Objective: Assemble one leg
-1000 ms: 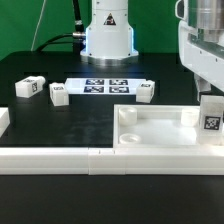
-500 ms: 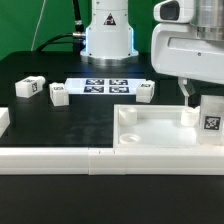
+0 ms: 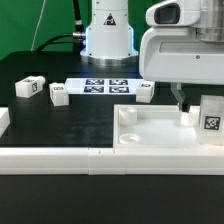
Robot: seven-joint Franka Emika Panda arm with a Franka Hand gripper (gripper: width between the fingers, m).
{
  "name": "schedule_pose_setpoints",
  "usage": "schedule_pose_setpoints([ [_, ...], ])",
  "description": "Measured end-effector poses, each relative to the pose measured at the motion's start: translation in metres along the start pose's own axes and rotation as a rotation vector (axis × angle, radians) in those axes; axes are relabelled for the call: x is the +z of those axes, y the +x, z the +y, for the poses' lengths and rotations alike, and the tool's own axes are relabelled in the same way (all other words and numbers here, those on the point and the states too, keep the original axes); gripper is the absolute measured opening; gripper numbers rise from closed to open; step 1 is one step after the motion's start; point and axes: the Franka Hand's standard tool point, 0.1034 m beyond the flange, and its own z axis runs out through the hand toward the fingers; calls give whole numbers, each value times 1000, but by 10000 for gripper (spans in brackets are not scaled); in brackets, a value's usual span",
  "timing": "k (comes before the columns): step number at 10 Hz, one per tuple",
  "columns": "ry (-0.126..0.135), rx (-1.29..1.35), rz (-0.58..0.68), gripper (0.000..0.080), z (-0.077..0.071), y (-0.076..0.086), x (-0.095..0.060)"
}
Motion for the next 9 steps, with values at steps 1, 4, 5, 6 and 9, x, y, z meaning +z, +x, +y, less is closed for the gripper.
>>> schedule_pose_setpoints([
  [1,0,1,0,648,0,0,0],
  [4,-1,45,0,379,1,0,0],
  [5,-4,58,2,306,3,2,0],
  [6,-4,57,2,306,4,2,0],
  [9,-6,83,3,306,6,3,0],
])
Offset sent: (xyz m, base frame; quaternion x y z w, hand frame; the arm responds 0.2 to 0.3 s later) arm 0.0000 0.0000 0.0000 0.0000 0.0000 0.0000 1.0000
